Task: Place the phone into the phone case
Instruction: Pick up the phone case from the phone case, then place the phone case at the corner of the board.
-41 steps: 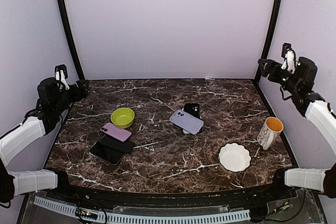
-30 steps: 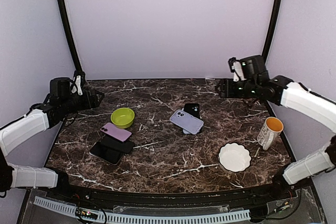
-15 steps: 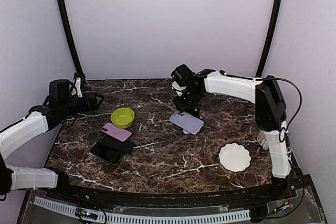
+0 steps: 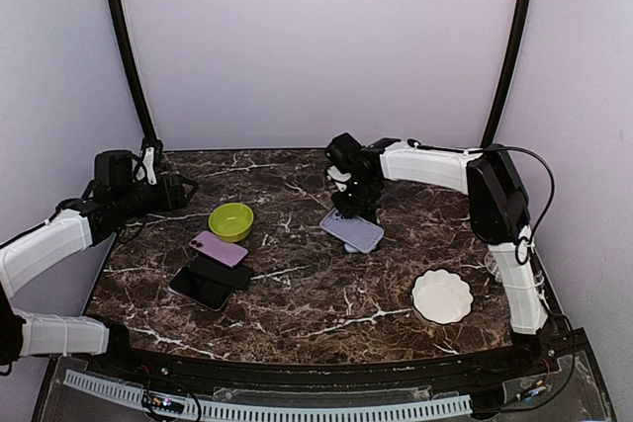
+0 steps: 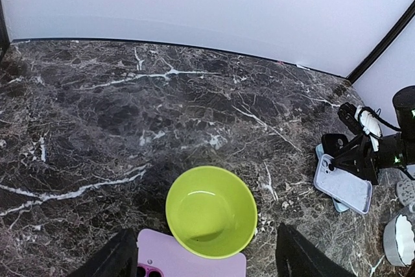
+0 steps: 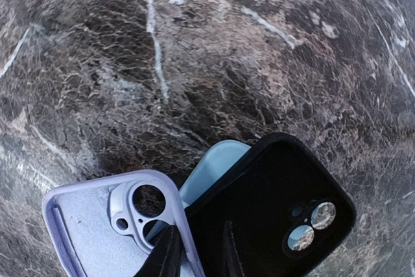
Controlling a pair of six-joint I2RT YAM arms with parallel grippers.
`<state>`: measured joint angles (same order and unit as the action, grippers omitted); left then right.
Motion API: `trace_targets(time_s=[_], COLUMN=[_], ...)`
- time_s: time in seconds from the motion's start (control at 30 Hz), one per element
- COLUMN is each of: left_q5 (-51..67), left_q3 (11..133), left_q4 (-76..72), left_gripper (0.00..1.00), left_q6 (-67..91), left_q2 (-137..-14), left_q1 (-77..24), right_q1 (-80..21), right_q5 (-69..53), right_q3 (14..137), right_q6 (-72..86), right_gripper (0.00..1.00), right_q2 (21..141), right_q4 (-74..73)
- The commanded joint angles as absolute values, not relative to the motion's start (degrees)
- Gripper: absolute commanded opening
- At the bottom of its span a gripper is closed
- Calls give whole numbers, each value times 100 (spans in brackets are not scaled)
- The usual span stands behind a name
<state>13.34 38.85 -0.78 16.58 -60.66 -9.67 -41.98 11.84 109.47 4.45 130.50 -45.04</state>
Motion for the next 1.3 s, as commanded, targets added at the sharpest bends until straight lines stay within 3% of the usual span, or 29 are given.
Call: trace_targets(time_s=[0.0,0.1,0.37,0.67,0.9,1.27], left_q5=[1486,1481,1510,1414,1562,1538], left_q3=[3896,3917,3911,3869,3769,3761], left_q4=[-140,-119,-132,-137,-327,-322], left_gripper=[74,74,73,72,72,72], left_q6=[1705,1694,1716,1898,1783,1809], left_q2=[-6104,-6121,-6057,-5978,-5806,-5881], left_q1=[-1000,-996,-998,-989,-987,-989], right_q1=[-4184,-4183,-4261,-5142,-6279,-6870], right_q5=[1021,941,975,1458,1908,2411], right_q3=[10772,10807,9916,6920,6259,6001], right_q6=[659,897,2149,4882,6419,7105], right_gripper=[15,1,0,0,0,0], right_q2=[12941,12800,11515,9538,9714,10068], right_q4=[-4673,-4754,-4200,-2427,-2568,-2842])
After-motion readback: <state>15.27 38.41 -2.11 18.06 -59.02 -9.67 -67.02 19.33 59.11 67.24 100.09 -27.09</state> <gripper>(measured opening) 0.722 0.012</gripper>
